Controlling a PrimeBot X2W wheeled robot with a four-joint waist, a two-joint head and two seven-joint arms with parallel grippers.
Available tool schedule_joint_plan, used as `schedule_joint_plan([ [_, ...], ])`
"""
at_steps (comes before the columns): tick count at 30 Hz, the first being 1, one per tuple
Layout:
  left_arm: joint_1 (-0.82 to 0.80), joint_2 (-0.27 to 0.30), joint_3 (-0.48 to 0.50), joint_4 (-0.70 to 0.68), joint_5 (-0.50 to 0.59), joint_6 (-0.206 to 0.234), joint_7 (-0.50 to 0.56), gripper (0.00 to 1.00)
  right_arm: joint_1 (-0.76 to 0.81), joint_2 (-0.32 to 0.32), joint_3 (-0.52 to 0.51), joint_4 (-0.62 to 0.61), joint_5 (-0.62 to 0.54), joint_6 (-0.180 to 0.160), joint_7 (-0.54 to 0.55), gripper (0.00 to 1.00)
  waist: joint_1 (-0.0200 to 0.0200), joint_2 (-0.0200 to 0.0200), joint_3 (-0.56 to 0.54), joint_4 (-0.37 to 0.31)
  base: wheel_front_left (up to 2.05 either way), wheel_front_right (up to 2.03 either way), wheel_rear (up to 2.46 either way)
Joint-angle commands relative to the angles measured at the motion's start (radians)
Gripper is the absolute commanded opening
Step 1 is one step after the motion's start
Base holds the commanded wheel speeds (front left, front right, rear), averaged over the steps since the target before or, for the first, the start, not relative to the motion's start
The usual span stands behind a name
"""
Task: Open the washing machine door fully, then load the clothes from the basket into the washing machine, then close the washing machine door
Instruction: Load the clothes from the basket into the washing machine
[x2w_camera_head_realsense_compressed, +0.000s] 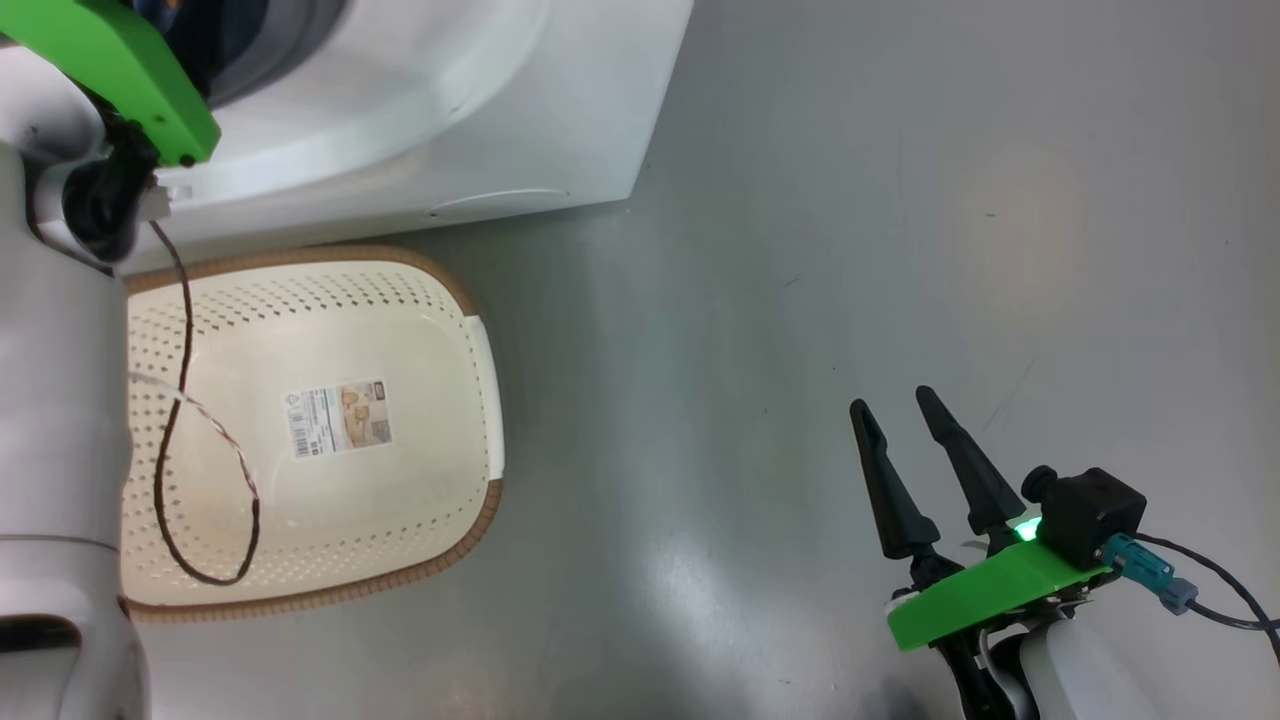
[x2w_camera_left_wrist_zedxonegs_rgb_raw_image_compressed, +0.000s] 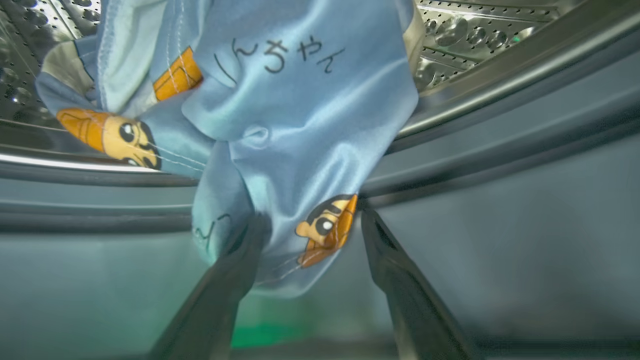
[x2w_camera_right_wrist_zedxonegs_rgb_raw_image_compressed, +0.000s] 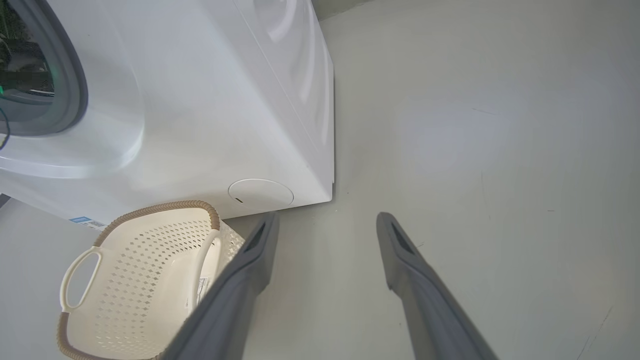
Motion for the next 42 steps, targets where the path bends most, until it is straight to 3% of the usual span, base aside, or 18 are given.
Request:
schedule_joint_plan([
  [1,-0.02,0.047,0.013,-0.005,-0.003,0.016,-0.01,1.0,0.031,0.004,0.025,-0.021,0.007,0.002,-0.012,1.0,0.0,-0.0001,0.008,-0.005,0.0,0.0,0.0],
  [6,-0.029,0.062,-0.005,0.038,0.028,0.042,-0.049,1.0,0.028,0.004,0.029,-0.02,0.012,0.002,-0.012,1.0,0.0,-0.0001,0.02,-0.012,0.0,0.0,0.0],
  [7,-0.031,0.063,-0.005,0.046,0.029,0.046,-0.056,0.56,0.028,0.004,0.031,-0.018,0.012,0.002,-0.012,1.0,0.0,-0.0001,0.022,-0.013,0.0,0.0,0.0],
  [8,-0.035,0.064,-0.006,0.053,0.03,0.05,-0.063,0.42,0.026,0.004,0.033,-0.017,0.013,0.002,-0.012,1.0,0.0,-0.0001,0.025,-0.015,0.0,0.0,0.0],
  [10,-0.043,0.067,-0.009,0.062,0.036,0.058,-0.087,0.0,0.022,0.004,0.034,-0.017,0.016,0.002,-0.012,1.0,0.0,-0.0001,0.031,-0.016,0.0,0.0,0.0],
  [14,-0.05,0.075,-0.01,0.077,0.044,0.069,-0.148,0.0,0.019,0.004,0.034,-0.011,0.017,0.002,-0.012,1.0,0.0,-0.0001,0.03,-0.017,0.0,0.0,0.0],
  [21,-0.079,0.114,-0.039,0.064,0.105,0.091,-0.354,0.0,0.017,0.004,0.032,-0.011,0.024,0.002,-0.012,1.0,0.0,-0.0001,0.028,-0.014,0.0,0.0,0.0],
  [26,-0.11,0.124,-0.039,0.058,0.109,0.074,-0.493,0.0,0.021,0.004,0.035,-0.016,0.026,0.002,-0.012,1.0,0.0,-0.0001,0.033,-0.015,0.0,0.0,0.0],
  [34,-0.182,0.146,-0.043,0.082,0.095,0.029,-0.571,0.0,0.019,0.004,0.041,-0.027,0.04,0.002,-0.012,1.0,0.0,-0.0001,0.074,-0.035,0.0,0.0,0.0],
  [42,-0.257,0.168,-0.054,0.095,0.087,0.008,-0.582,0.0,0.014,0.004,0.046,-0.041,0.054,0.002,-0.012,1.0,0.0,-0.0001,0.129,-0.052,0.0,0.0,0.0],
])
